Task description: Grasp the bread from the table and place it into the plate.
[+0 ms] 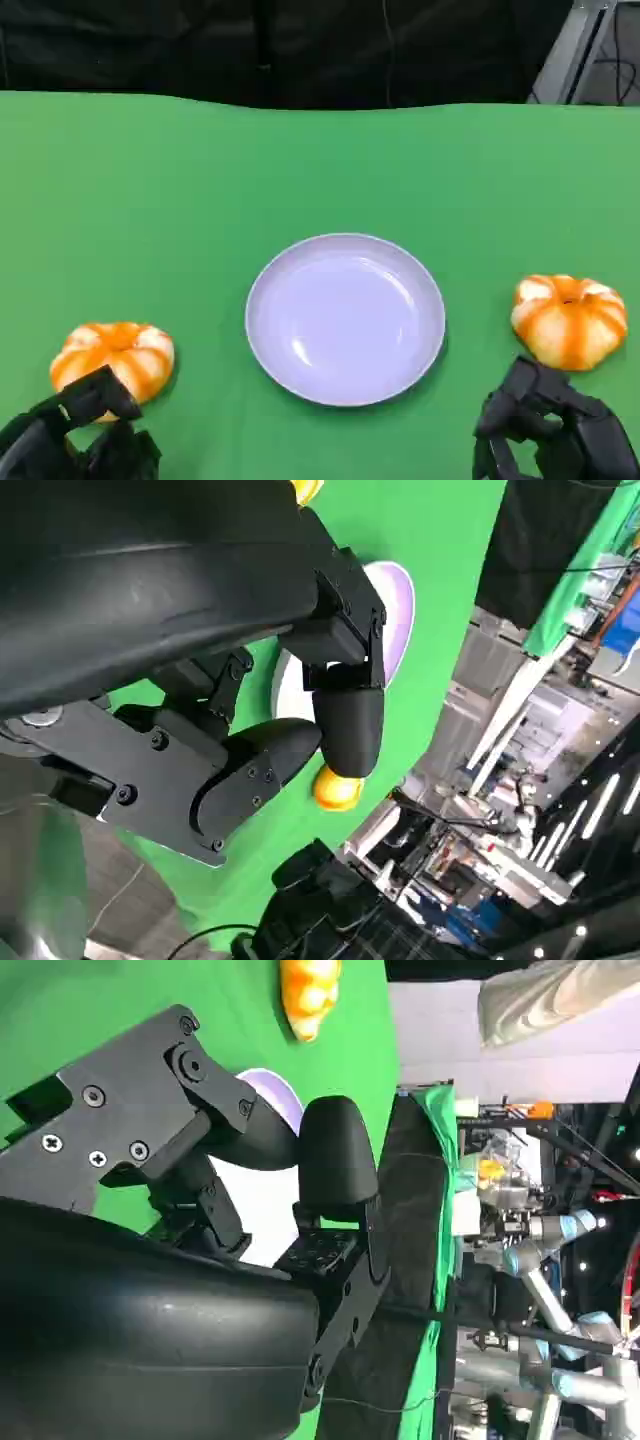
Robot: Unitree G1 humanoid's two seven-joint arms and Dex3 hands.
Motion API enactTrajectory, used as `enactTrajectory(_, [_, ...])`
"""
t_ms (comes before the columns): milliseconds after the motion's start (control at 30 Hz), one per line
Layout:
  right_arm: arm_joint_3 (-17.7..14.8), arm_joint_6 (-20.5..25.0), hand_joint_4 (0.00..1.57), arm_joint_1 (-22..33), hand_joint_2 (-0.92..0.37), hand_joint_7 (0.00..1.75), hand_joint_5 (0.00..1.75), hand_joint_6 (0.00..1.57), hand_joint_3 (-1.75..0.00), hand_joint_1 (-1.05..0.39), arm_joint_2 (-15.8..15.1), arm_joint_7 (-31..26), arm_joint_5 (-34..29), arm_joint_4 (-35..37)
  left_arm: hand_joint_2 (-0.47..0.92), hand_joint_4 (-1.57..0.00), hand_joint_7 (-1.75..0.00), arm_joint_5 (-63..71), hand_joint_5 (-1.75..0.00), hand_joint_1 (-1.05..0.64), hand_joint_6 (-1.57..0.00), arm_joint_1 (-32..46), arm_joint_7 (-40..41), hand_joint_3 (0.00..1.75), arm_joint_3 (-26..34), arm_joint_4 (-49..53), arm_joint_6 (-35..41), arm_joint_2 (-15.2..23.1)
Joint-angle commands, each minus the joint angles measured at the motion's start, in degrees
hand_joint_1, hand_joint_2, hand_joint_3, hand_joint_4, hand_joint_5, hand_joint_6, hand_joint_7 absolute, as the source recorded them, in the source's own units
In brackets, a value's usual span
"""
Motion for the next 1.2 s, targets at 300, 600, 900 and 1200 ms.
enactTrajectory(300, [-0.5, -0.12, 0.82, 0.33, -0.54, 1.58, 1.75, 0.73, -1.23, -0.15, -0.69, -0.36, 0.29, -0.34, 0.7, -0.85, -1.73, 0.53, -1.75, -0.12, -0.72, 0.23, 0.55, 0.96, 0.13, -0.43, -0.12, 0.39])
enactTrajectory(600, [-0.5, -0.12, 0.82, 0.33, -0.54, 1.58, 1.75, 0.73, -1.23, -0.15, -0.69, -0.37, 0.29, -0.34, 0.7, -0.85, -1.73, 0.54, -1.75, -0.12, -0.71, 0.23, 0.55, 0.96, 0.14, -0.43, -0.12, 0.38])
enactTrajectory(900, [-0.45, -0.14, 0.82, 0.22, -0.54, 1.58, 1.75, 0.73, -1.23, -0.15, -0.63, -0.13, 0.63, -0.17, 0.68, -0.84, -1.65, 0.61, -1.75, -0.11, -0.74, 0.15, 0.58, 0.97, 0.23, -0.33, -0.34, 0.37])
enactTrajectory(1200, [-0.48, 0.24, 0.82, -0.2, -0.55, 1.56, 1.75, 0.74, -1.22, -0.15, -0.24, -0.77, 0.5, 0.06, 0.92, -0.4, -0.03, 45.27, -0.18, -0.71, -0.55, 1.89, 24.68, 0.34, 1.45, -1.95, -51.51, 1.15])
